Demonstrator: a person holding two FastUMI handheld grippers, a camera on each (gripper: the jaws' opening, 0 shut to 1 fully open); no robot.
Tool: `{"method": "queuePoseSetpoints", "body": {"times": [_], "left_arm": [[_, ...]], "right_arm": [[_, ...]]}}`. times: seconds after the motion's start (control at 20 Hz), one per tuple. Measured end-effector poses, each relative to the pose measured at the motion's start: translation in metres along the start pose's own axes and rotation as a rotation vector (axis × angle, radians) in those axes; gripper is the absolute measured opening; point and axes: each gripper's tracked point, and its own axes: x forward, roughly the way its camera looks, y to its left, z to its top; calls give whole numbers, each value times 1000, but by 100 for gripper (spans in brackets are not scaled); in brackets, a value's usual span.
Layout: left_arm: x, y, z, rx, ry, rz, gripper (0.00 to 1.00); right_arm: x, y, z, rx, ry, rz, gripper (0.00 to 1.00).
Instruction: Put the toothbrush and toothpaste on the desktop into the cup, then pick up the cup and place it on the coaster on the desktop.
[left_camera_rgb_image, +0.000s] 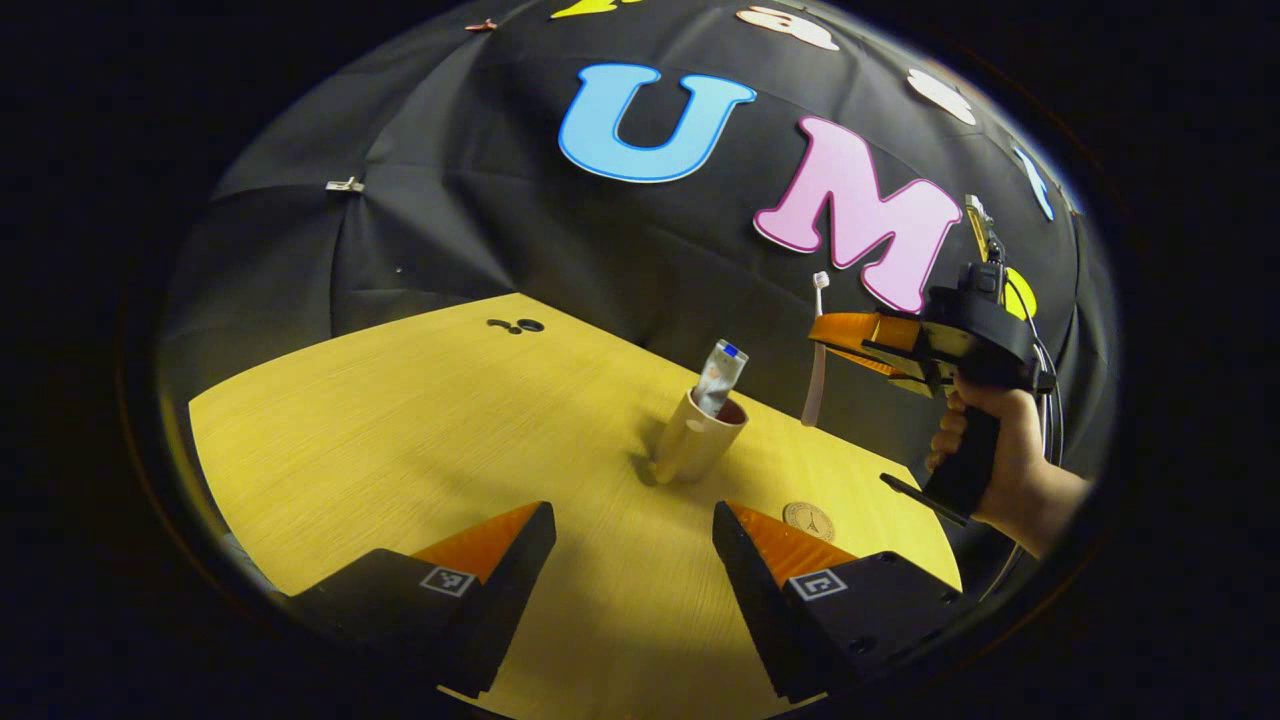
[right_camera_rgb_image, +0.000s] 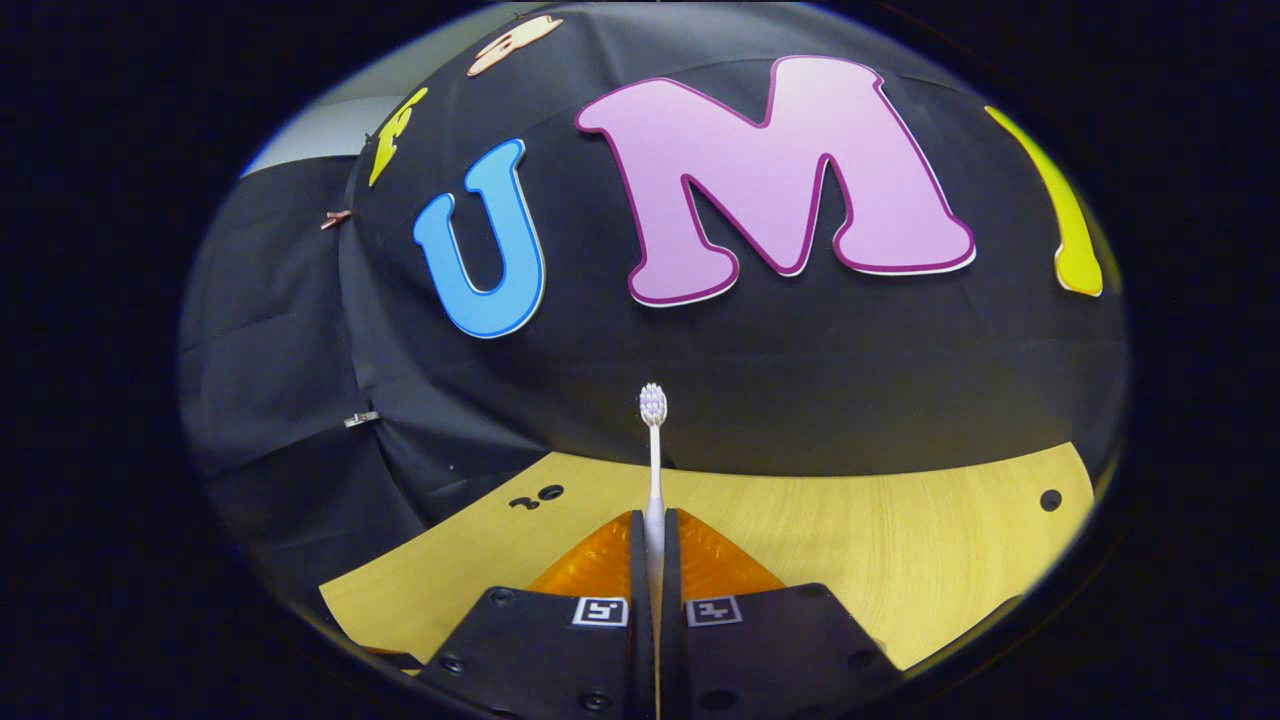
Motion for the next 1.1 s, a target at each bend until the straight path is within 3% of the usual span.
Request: {"method": "queuePoseSetpoints", "body": {"times": [0.25,0.65,0.95,1.1], "left_arm": [[6,24,-10,-45,2,51,98],[21,52,-24,-148,13,71,98],[24,55,-29,-122,28,67,98],[25,52,-29,-110,31,58,98]], "right_arm": [[33,1,-9,-91,-57,-5,6],[67,-11,-41,28,-74,-16,6],[69,-9,-66,14,-62,-14,6],[61,-11,-78,34,-41,-28,14]]}}
